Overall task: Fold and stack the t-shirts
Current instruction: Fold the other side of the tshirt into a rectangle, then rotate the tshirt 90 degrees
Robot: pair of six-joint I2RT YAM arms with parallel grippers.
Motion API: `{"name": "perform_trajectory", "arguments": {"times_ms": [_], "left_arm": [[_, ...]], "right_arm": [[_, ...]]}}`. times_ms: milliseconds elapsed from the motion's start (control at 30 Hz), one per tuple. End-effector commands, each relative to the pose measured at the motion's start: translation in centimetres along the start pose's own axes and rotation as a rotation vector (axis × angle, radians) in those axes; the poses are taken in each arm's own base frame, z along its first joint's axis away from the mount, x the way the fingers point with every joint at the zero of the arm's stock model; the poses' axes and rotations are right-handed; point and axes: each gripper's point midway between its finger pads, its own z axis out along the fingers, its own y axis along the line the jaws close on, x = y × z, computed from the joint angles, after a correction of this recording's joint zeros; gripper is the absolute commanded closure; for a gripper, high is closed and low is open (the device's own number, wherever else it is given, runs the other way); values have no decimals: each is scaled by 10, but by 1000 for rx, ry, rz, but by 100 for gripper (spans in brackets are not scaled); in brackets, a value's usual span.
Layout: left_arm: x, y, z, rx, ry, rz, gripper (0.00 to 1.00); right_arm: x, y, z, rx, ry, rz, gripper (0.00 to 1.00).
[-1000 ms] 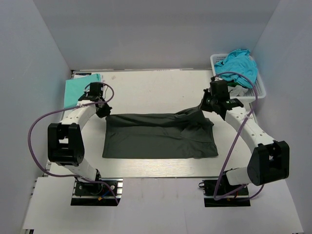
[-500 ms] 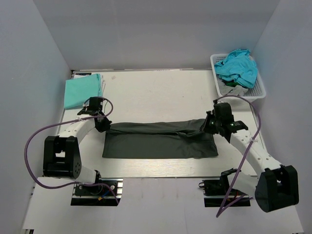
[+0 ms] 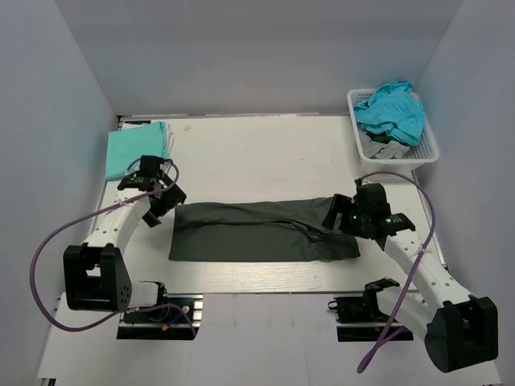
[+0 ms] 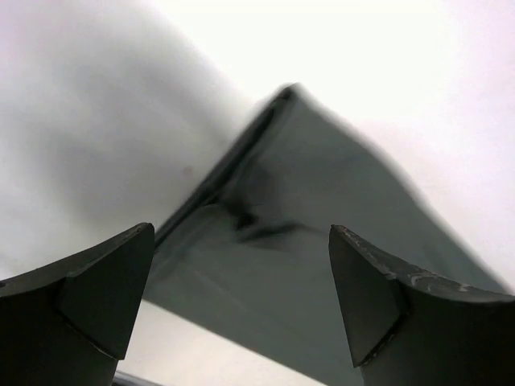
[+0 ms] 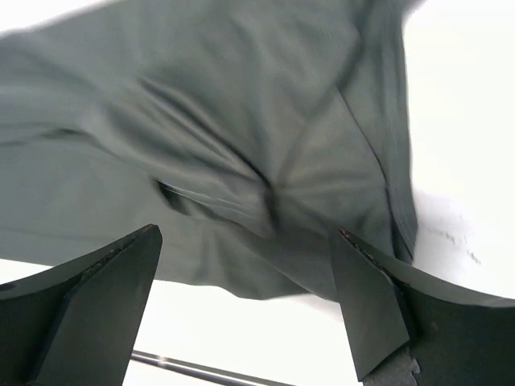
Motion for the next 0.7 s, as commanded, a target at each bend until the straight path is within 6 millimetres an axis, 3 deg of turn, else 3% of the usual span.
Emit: {"name": "perform_trajectory", "arguments": {"times_ms": [0,100,167,300,333,433,600,667], "left_arm": [[-40,-26,-37,95,-124,-18,1],[-42,-55,-35,215,-97,5,1],[-27,-68,-27,281,-32,24,1],[-10,-94,-14,390,59,57,1],[-7,-93,-6,372,78,58,1],[17,-88,5,360,130,86,1],[47,-66,25,320,175,98,1],[63,-48,38,258,211,89,1]], "right_arm": [[-44,31,-14,-100,-102,-59,10],[-60,59,-11,-220,-116,-85,10],[-74,78,-12,-311,-157,-106,10],[-70,96,9,-387,-74,-93,10],[-63,105,8,-437,-41,-102,10],[-45,106,23,-457,35,-100,10],[-5,91,38,-418,157,-81,10],[8,83,42,-393,190,-72,10]]}}
